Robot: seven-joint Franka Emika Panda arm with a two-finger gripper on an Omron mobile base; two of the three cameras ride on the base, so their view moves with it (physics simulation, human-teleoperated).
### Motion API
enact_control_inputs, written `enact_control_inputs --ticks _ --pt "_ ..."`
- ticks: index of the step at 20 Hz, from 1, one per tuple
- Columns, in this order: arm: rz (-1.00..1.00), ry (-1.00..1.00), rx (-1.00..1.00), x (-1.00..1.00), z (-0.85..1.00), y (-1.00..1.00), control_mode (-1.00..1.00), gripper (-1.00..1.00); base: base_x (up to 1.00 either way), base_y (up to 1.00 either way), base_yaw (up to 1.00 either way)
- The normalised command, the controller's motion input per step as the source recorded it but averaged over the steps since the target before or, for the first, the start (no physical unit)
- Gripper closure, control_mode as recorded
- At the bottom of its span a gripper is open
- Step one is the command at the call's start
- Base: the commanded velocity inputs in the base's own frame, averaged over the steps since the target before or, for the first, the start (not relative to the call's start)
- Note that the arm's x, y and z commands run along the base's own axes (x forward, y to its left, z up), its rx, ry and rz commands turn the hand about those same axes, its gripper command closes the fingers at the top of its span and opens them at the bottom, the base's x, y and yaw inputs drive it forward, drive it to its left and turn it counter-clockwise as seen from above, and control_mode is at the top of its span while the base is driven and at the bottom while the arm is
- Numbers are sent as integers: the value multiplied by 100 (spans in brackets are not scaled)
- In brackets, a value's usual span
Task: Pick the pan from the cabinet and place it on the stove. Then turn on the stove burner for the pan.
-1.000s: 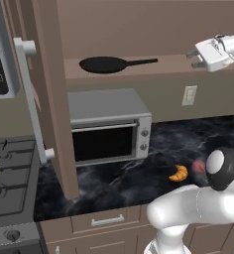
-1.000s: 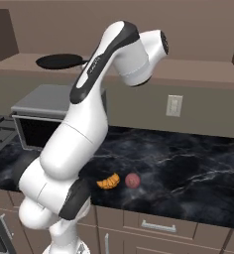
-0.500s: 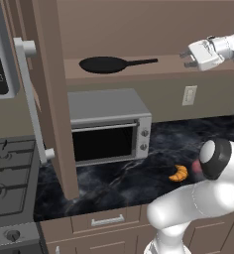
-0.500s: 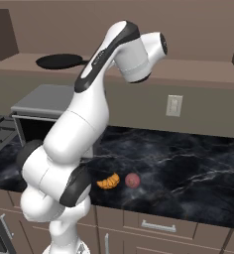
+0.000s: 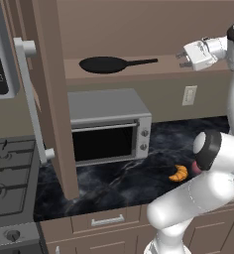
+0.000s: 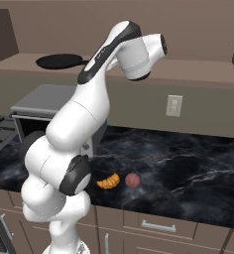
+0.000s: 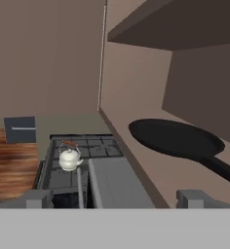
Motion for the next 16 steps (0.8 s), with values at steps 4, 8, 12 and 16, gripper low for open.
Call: enact_control_inputs --ticks 4,8,12,16 --pt "0 0 0 16 -5 -2 -100 -100 0 0 0" --pt "0 0 0 24 -2 -2 -100 -100 0 0 0" --pt "0 0 0 26 -7 -4 -100 -100 0 0 0" --pt "0 0 0 24 -4 -3 -100 -100 0 0 0"
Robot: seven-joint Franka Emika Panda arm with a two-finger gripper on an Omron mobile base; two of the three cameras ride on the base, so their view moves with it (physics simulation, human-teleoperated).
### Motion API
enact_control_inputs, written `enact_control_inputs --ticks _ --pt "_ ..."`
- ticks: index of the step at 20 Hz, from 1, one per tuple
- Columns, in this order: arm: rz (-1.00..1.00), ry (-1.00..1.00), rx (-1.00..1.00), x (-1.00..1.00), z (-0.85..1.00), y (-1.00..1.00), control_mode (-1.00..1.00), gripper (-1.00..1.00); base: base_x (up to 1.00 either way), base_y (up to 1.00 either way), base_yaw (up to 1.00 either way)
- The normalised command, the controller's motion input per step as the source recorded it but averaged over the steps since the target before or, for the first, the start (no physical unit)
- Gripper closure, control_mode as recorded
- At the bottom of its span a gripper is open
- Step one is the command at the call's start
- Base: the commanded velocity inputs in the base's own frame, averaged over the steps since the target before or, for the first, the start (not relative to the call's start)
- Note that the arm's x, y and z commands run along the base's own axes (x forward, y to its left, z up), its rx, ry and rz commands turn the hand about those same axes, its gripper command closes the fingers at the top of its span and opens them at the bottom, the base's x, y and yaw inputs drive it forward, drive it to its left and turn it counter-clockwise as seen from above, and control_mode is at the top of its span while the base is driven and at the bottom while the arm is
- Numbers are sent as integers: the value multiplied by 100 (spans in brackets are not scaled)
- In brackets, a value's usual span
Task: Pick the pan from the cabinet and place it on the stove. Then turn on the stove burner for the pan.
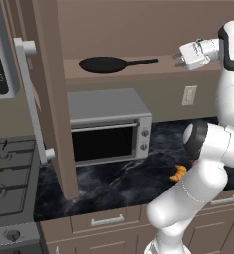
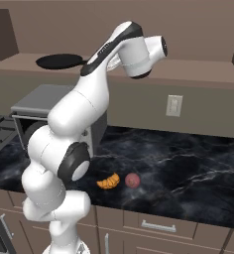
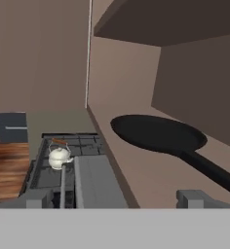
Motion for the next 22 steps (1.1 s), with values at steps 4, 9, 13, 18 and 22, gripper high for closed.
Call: enact_control_inputs --ticks 4,9,13,18,22 --pt "0 0 0 26 -1 -2 -100 -100 0 0 0" --pt "0 0 0 25 -3 0 -100 -100 0 0 0" --pt "1 0 -1 24 -1 0 -100 -100 0 0 0" --pt "2 0 -6 16 0 0 -100 -100 0 0 0" --pt "2 0 -6 19 0 0 -100 -100 0 0 0"
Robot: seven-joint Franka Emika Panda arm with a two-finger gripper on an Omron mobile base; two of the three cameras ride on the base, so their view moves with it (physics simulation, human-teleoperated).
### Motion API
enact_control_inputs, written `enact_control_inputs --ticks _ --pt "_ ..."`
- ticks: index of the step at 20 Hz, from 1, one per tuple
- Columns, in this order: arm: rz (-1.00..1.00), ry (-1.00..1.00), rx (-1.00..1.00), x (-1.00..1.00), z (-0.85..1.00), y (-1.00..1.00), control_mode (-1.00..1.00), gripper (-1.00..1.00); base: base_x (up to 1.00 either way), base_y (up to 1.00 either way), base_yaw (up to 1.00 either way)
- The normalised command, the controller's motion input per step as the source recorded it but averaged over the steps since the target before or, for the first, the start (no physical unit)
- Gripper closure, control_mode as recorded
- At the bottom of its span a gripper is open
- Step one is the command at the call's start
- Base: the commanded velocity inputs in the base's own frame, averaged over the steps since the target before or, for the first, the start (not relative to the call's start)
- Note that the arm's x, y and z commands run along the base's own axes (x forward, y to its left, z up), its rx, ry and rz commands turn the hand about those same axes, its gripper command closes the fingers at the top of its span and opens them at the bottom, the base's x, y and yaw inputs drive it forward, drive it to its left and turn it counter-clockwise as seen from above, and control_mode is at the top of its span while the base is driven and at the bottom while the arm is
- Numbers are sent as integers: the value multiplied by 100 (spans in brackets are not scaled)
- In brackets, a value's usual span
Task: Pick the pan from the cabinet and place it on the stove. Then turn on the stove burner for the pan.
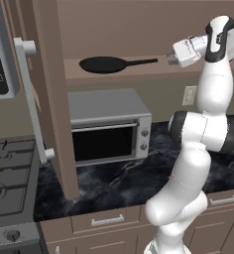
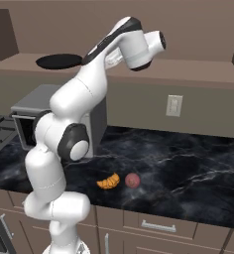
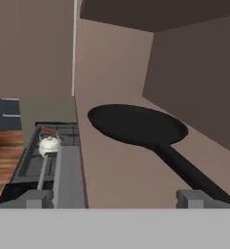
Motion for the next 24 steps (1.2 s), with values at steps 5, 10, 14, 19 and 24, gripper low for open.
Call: enact_control_inputs --ticks 5,10,14,19,24 --pt "1 0 -6 13 -3 0 -100 -100 0 0 0" --pt "2 0 -6 2 -6 7 -100 -100 0 0 0" --pt "1 0 -6 1 -7 13 -100 -100 0 0 0" --pt "0 0 -7 6 -11 16 -100 -100 0 0 0" --pt "0 0 -5 4 -18 7 -100 -100 0 0 0"
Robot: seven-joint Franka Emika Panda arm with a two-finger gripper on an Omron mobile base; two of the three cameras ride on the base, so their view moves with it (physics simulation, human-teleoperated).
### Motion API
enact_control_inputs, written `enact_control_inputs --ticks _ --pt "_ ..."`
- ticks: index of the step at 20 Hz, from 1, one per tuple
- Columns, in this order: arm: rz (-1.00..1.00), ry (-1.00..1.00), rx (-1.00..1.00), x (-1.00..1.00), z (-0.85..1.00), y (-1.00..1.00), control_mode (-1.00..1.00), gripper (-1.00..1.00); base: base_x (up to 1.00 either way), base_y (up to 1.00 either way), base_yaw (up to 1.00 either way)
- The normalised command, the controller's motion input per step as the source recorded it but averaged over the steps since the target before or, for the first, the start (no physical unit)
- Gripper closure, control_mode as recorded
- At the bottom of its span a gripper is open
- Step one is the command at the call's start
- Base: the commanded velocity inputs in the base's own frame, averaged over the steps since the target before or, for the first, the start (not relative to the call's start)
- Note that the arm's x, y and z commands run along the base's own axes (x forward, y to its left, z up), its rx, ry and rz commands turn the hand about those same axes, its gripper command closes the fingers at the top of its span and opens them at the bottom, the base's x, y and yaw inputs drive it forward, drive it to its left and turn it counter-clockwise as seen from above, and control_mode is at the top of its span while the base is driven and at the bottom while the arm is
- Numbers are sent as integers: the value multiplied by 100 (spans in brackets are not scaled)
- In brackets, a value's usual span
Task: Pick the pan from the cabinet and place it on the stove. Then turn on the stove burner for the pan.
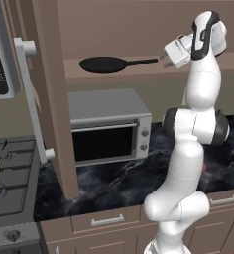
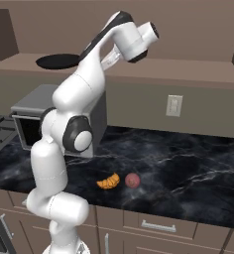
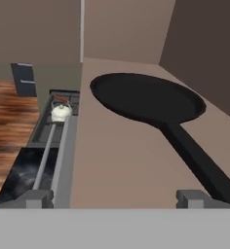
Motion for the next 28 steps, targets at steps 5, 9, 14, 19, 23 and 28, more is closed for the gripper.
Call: enact_control_inputs --ticks 5,9,14,19,23,28 --pt "0 0 -3 5 -20 0 -100 -100 0 0 0" --pt "0 0 -2 13 -11 0 -100 -100 0 0 0" --pt "0 -3 -1 21 -5 0 -100 -100 0 0 0" --pt "0 -1 -1 29 -5 -2 -100 -100 0 0 0" --pt "0 -2 0 35 0 -5 -100 -100 0 0 0" --pt "0 -1 0 36 0 -5 -100 -100 0 0 0"
